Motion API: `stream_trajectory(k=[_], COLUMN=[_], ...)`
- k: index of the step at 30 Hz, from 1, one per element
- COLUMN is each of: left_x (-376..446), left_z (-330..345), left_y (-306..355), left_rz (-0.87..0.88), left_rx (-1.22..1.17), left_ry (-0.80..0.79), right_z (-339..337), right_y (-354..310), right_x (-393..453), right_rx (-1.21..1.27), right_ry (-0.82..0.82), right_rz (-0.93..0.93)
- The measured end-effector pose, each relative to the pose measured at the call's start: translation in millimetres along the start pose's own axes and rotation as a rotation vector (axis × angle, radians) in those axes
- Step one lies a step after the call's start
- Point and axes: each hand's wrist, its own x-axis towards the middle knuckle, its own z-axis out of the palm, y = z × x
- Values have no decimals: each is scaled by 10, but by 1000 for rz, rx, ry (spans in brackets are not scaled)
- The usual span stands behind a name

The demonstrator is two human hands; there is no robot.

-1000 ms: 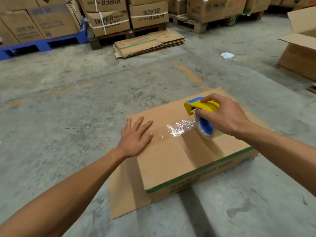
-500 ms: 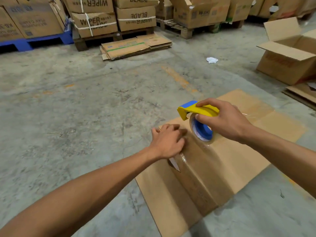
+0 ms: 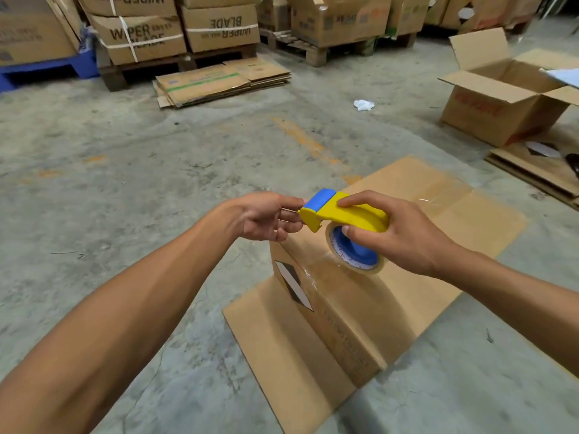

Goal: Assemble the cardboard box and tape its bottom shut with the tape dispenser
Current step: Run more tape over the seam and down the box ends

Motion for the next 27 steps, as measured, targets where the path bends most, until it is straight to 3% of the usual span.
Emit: stream_trajectory(k=[5,12,17,21,27], left_x=[-35,34,46,88,180], left_z=[-15,-22,-169,-752,-898], left_y=[-54,8,121,57,-231], left_rz=[-8,181,263,301,212], left_rx=[33,316,398,446,550], left_ry=[-11,166,167,523,326], right_z=[37,206,277,185,301], right_y=[-20,-172,-360,-388,-385], right_x=[-21,13,-5,-149,-579], right_rx=[9,-32,18,8,-26], right_ry=[-30,11,60,23,-96], right_rz=[-19,30,96,150,193])
